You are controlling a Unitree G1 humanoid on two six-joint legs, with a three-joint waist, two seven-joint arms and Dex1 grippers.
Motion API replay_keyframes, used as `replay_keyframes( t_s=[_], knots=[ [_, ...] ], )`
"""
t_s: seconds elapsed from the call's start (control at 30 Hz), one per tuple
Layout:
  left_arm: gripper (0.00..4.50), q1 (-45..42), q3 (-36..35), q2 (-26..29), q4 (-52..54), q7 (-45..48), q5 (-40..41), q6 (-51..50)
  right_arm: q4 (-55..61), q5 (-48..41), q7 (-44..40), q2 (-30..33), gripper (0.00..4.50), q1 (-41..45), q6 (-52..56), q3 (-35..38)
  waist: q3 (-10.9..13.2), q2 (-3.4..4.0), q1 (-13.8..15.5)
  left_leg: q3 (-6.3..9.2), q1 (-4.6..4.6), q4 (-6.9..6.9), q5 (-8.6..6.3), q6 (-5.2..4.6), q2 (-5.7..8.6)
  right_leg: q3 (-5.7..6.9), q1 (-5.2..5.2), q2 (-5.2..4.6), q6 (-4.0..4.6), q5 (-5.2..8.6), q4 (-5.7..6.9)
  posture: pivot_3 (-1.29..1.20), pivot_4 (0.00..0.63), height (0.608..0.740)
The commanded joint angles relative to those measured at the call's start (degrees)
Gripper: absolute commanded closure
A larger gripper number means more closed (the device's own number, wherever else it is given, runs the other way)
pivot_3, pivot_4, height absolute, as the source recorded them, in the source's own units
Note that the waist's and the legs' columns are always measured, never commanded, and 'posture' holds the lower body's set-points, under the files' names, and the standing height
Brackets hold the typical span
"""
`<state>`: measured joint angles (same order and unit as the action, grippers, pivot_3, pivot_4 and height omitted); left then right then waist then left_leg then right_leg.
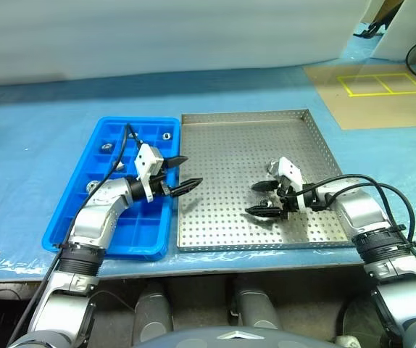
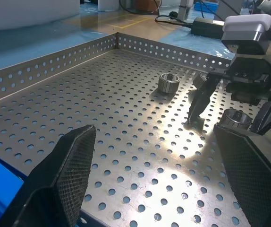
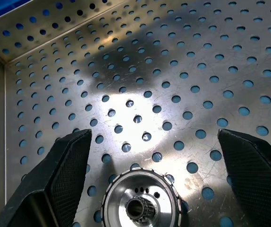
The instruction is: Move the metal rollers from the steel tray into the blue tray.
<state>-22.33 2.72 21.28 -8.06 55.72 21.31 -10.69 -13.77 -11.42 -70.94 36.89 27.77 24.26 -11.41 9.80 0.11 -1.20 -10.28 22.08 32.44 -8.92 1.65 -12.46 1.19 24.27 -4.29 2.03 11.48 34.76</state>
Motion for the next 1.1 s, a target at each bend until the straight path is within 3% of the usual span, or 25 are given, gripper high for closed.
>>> replay_keyframes(
  t_s=[0.03, 0.4, 0.83, 0.9, 0.97, 1.1],
  knots=[
    [0.26, -0.7, -0.7, 0.3, -0.4, 0.9, 0.0, 2.1, -0.9, 2.0, -1.1, 1.2, 0.05, 1.1, -1.8, -1.6, 0.0, 0.00, 0.0, 0.00, 0.00, 0.00, 0.00, 0.00, -0.01, 0.00, 0.00, 0.01, 0.00, 0.00, 0.00, -0.35, 0.150, 0.740],
    [0.26, -1.0, -0.8, 0.6, -5.0, 3.1, -0.5, 5.3, -1.3, 3.7, -1.7, 1.0, 0.05, 2.0, -2.1, -3.1, 0.0, -0.02, 0.0, -0.01, -0.07, 0.02, 0.00, 0.00, -0.01, 0.00, -0.06, 0.01, 0.00, 0.00, 0.00, -0.37, 0.150, 0.740],
    [0.26, -2.7, 0.6, -0.5, -1.3, 1.6, -0.6, 1.1, -17.3, 1.1, 13.8, -14.2, 0.05, 13.6, -19.0, 7.6, 0.0, 0.00, -1.3, -0.03, 0.05, -0.01, -0.01, -0.01, -0.01, -0.01, 0.01, 0.01, 0.07, -0.04, -0.05, -0.39, 0.150, 0.740],
    [0.26, -2.9, 0.8, -0.7, -0.5, 1.3, -0.6, 0.2, -21.6, 3.9, 19.3, -14.8, 0.05, 15.4, -22.8, 7.9, 0.0, 0.01, -1.4, -0.06, 0.06, -0.05, -0.01, -0.01, -0.05, 0.00, 0.05, 0.02, 0.08, -0.03, -0.06, -0.40, 0.150, 0.740],
    [0.26, -3.1, 1.0, -0.8, 0.1, 1.0, -0.7, -0.6, -25.2, 2.8, 17.6, -14.6, 0.05, 18.1, -19.0, 8.4, 0.0, 0.00, -1.4, -0.10, 0.14, -0.04, -0.01, -0.01, -0.04, -0.01, 0.13, 0.02, 0.08, -0.03, -0.04, -0.40, 0.150, 0.740],
    [0.26, -4.3, 1.6, -1.2, 2.2, 0.0, -0.3, -3.2, -33.9, 3.8, 22.5, -14.4, 0.05, 24.0, -19.2, 9.9, 0.0, 0.01, -2.0, -0.11, 0.14, 0.03, -0.01, -0.01, -0.05, -0.02, 0.13, 0.02, 0.10, -0.04, 0.00, -0.42, 0.150, 0.740]
  ],
)
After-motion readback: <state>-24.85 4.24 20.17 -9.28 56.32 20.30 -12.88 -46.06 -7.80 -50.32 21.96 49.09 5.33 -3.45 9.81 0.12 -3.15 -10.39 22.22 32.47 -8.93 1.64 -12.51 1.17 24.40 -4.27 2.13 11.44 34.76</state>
